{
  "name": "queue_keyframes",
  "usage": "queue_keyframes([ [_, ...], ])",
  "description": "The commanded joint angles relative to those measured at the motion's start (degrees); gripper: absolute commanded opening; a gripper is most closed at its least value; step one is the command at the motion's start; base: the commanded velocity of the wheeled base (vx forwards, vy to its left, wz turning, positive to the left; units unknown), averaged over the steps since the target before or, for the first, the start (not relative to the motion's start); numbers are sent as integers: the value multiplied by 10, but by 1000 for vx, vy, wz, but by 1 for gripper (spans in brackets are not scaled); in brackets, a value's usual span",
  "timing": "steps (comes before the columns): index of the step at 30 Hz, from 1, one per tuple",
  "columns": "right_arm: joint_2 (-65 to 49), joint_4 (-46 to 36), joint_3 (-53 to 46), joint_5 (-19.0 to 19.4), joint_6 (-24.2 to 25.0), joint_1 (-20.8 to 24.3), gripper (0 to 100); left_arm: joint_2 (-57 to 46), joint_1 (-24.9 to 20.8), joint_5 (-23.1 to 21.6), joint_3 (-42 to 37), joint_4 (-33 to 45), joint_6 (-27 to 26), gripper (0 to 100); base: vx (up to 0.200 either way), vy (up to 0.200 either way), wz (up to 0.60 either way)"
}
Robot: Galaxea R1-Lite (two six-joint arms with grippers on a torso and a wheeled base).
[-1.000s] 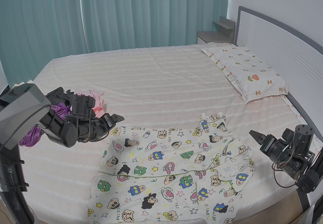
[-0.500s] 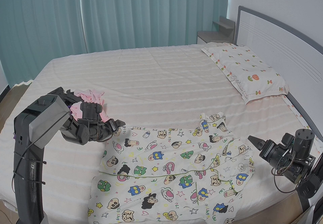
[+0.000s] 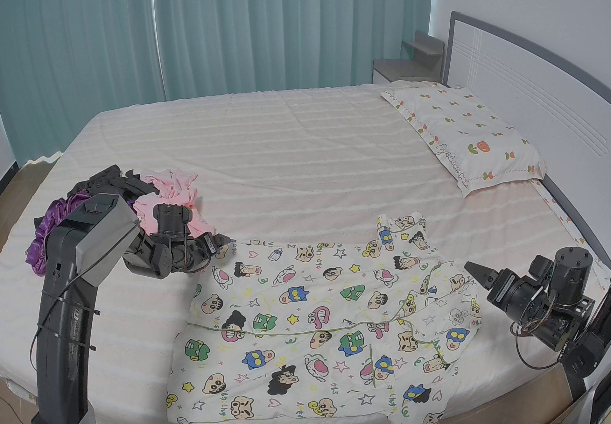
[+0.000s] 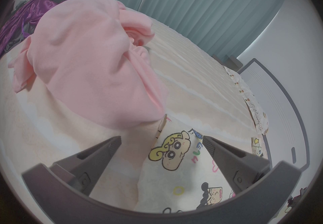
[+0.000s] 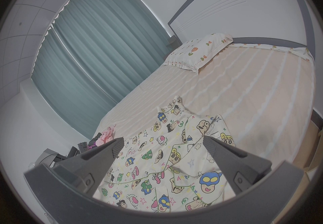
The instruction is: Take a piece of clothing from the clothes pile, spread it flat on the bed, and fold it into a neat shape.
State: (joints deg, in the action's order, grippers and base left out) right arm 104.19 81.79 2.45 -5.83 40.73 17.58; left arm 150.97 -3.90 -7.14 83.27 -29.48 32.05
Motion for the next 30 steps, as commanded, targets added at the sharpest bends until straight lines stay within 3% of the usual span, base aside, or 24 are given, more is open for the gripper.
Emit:
queue_keyframes([
  [1,2,0,-2,0,1,5,100,-32,5,6,-6,1,-1,100,0,0,0],
  [17,2,0,-2,0,1,5,100,-43,5,6,-14,0,1,100,0,0,0],
  [21,2,0,-2,0,0,5,100,-59,3,5,-20,-1,28,100,0,0,0],
  [30,0,0,-2,0,1,11,100,-124,-1,-15,-95,-36,47,100,0,0,0],
])
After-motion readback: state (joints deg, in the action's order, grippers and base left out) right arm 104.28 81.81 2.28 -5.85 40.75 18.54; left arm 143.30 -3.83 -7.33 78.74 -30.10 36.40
